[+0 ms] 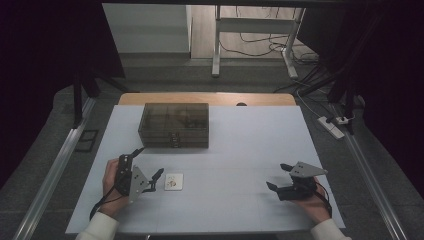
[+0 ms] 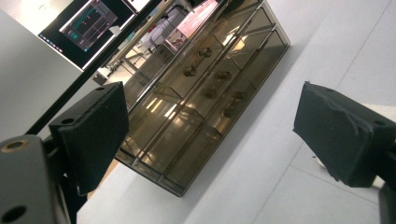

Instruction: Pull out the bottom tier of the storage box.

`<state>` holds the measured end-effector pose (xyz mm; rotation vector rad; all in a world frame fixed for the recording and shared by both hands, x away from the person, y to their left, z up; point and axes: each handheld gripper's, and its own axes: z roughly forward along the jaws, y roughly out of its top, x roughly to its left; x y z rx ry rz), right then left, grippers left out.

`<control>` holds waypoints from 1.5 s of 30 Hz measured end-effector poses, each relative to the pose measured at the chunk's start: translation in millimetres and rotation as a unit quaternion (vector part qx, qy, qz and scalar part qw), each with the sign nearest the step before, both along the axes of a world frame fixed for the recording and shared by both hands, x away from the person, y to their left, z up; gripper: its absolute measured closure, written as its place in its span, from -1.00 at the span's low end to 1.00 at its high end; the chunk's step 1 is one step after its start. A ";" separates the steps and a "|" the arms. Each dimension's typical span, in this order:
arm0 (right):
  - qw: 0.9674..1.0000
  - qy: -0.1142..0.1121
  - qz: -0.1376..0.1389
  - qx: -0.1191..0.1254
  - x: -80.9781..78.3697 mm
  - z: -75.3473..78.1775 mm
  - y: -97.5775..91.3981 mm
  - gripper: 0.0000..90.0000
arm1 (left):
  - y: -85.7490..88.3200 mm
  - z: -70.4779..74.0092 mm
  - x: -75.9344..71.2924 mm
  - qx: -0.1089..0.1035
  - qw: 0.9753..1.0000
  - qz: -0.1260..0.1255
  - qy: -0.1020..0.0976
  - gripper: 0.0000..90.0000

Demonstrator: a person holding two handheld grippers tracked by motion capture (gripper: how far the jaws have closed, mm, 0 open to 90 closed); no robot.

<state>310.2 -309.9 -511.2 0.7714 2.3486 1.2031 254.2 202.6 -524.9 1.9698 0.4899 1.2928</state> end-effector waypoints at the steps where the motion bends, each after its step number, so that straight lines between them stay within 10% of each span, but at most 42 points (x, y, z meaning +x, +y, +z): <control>1: 1.000 0.000 0.000 0.000 0.0 0.0 0.0 -0.70 | -0.4 -0.1 0.4 0.002 1.000 0.000 -0.001 -0.77; 20: 1.000 0.002 -0.002 -0.001 0.6 0.0 -0.8 -0.70 | -6.9 -7.2 13.1 0.051 0.998 -0.006 -0.020 -0.74; 45: 1.000 0.007 0.000 -0.005 1.0 -1.3 0.1 -0.70 | -8.1 -12.8 26.5 0.058 0.998 -0.021 -0.033 -0.67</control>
